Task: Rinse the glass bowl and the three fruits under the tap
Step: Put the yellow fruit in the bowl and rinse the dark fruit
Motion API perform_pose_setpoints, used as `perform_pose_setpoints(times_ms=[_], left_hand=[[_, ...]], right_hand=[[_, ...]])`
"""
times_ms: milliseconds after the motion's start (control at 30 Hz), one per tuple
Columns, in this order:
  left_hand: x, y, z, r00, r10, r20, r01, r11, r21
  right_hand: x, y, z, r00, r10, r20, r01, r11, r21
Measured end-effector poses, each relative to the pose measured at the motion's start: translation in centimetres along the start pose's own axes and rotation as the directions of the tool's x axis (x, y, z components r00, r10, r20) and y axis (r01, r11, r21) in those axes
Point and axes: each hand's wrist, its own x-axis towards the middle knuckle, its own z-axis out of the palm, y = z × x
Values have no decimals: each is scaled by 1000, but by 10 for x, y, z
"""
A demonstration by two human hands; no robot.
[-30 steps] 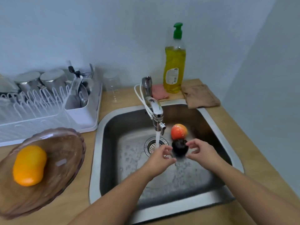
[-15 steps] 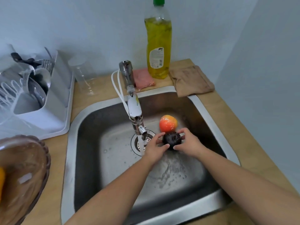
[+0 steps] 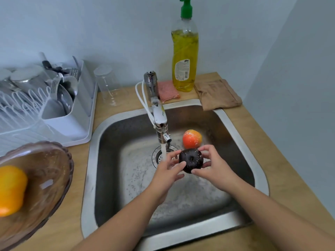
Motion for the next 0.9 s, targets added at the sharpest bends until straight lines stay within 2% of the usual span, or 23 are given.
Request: perform_pose_setpoints(times_ms=[200, 400, 533, 600, 667, 733, 800, 867, 900], left_hand=[[-12, 5, -42, 995, 4, -102, -9, 998, -58], [-17, 5, -53, 990, 66, -123, -74, 995, -62], [-20, -2, -51, 986, 117, -120, -122, 992, -30], [-20, 0, -48, 991, 68, -111, -79, 992, -96], [-19, 6, -43, 997, -43, -62, 32, 986, -163], [-18, 12, -37, 994, -101, -47, 98, 993, -63], [-16, 14, -32, 996, -20, -89, 31, 992, 123], [-16, 10, -31, 984, 171, -60, -138, 921, 363], [-16, 7, -32, 968, 249, -3, -220, 860, 460]], right_hand=[[7, -15, 38, 995, -54, 82, 51, 998, 39], [17, -21, 57, 995, -41, 94, 19, 973, 229], [24, -23, 60, 987, 26, 158, -65, 966, 252], [25, -22, 62, 991, -26, 130, 0, 981, 194], [22, -20, 65, 980, -177, 92, 170, 983, 75], [17, -16, 67, 948, -308, 78, 311, 950, -29], [17, -14, 68, 945, -324, 41, 325, 945, -39], [23, -16, 67, 980, -200, -22, 200, 980, 1], [29, -19, 66, 998, -58, -35, 59, 997, 49]])
